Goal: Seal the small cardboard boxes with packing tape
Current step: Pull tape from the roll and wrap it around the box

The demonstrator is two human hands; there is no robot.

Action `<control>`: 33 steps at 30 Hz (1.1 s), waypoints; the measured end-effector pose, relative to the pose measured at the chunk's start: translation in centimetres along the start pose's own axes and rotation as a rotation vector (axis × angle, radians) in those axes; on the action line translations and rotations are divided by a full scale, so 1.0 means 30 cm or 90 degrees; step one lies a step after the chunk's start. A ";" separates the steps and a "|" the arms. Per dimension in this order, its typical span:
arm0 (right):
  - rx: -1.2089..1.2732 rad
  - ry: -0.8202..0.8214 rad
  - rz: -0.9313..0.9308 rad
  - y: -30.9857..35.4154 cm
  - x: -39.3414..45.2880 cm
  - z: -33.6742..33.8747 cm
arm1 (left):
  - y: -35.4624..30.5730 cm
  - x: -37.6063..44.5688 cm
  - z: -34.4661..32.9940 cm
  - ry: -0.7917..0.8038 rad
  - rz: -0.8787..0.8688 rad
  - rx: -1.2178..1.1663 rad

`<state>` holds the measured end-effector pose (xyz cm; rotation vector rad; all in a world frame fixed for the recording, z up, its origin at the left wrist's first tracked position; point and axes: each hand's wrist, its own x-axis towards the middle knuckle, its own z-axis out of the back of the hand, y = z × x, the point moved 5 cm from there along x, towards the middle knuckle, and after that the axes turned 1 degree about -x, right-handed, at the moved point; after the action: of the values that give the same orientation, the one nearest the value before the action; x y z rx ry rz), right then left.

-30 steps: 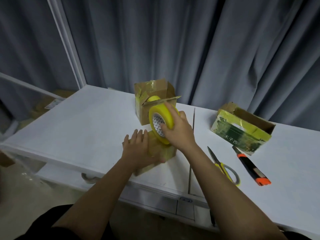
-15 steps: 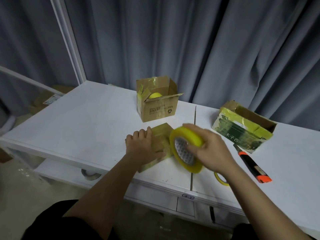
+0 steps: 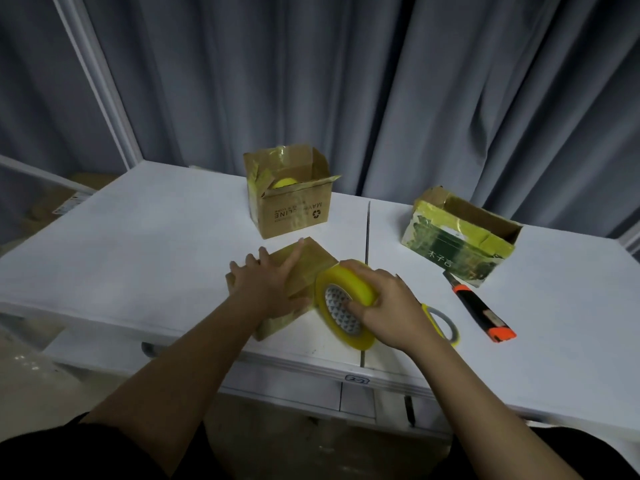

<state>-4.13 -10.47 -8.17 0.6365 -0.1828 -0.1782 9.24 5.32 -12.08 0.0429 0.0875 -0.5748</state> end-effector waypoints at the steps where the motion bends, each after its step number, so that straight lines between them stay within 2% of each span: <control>1: 0.001 -0.001 0.002 -0.005 -0.003 0.000 | -0.011 0.008 0.004 0.025 -0.012 0.009; 3: -0.001 -0.003 0.006 -0.016 -0.004 0.001 | -0.032 0.026 0.014 0.049 -0.048 0.045; 6: 0.000 -0.003 0.016 -0.030 -0.001 0.007 | -0.069 0.038 0.025 -0.029 -0.187 0.121; 8: 0.014 -0.009 0.022 -0.040 -0.003 0.007 | -0.072 0.042 0.010 -0.036 -0.271 0.098; 10: 0.027 -0.020 0.022 -0.050 -0.005 -0.002 | -0.062 0.051 -0.006 0.012 -0.295 0.030; 14: 0.042 -0.038 0.029 -0.074 -0.035 -0.034 | -0.058 0.063 -0.013 0.039 -0.293 -0.048; 21: 0.009 -0.074 0.075 -0.071 -0.078 -0.094 | -0.032 0.069 0.005 -0.014 -0.279 -0.187; 23: 0.081 -0.107 0.062 -0.081 -0.099 -0.101 | -0.032 0.059 0.011 -0.072 -0.256 -0.153; 25: 0.163 -0.134 0.046 -0.105 -0.128 -0.114 | -0.039 0.046 0.021 -0.147 -0.197 -0.039; 27: 0.223 -0.128 0.033 -0.114 -0.145 -0.125 | -0.051 0.035 0.027 -0.172 -0.155 0.001; 31: 0.231 -0.122 0.044 -0.069 -0.123 -0.054 | -0.044 0.025 0.038 -0.107 -0.170 -0.097; 33: 0.225 -0.172 0.083 -0.014 -0.094 0.040 | -0.029 0.018 0.059 -0.065 -0.186 -0.268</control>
<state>-7.17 -10.86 -7.79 0.9486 -0.5232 -0.1061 9.35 4.20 -10.38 -0.4137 0.1153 -0.8385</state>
